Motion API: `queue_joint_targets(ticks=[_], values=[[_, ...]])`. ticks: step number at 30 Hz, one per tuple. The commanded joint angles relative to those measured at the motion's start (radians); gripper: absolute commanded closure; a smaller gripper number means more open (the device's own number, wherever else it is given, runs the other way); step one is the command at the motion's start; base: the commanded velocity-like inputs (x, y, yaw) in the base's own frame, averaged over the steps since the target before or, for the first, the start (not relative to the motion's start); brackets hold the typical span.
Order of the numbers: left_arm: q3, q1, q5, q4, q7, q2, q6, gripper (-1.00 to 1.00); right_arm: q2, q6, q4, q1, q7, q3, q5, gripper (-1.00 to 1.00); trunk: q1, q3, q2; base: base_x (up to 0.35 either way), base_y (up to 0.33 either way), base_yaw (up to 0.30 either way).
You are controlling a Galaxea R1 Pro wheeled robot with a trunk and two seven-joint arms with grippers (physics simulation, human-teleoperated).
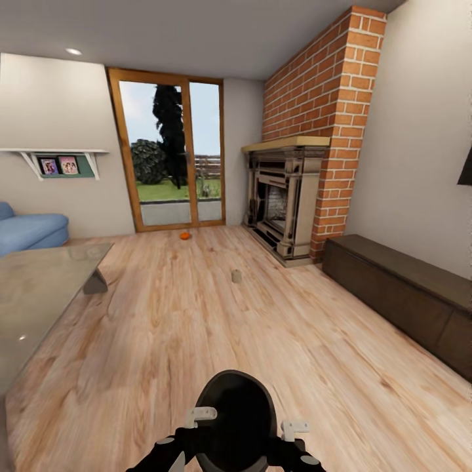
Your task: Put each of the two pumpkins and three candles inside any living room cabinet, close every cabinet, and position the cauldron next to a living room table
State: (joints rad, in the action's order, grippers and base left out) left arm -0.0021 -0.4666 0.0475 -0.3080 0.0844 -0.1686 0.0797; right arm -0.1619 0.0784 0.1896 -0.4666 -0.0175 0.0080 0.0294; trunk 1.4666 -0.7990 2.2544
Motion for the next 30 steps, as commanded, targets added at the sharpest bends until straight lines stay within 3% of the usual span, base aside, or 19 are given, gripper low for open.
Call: queue_joint_targets(ticks=[1, 13, 30], values=[[-0.004, 0.0, 0.005, -0.002, 0.003, 0.0, 0.006, 1.0, -0.001, 0.003, 0.009, -0.001, 0.002, -0.003, 0.007, 1.0, -0.001, -0.001, 0.001, -0.22, 0.0, 0.028], [-0.004, 0.0, 0.005, -0.002, 0.003, 0.0, 0.006, 1.0, -0.002, 0.003, 0.009, -0.001, 0.002, -0.003, 0.007, 1.0, -0.001, -0.001, 0.001, -0.205, 0.084, 0.223], [-0.004, 0.0, 0.005, -0.002, 0.003, 0.0, 0.006, 1.0, -0.001, 0.003, 0.008, -0.001, 0.004, -0.003, 0.007, 1.0, -0.001, -0.001, 0.001, -0.26, 0.21, 0.231]])
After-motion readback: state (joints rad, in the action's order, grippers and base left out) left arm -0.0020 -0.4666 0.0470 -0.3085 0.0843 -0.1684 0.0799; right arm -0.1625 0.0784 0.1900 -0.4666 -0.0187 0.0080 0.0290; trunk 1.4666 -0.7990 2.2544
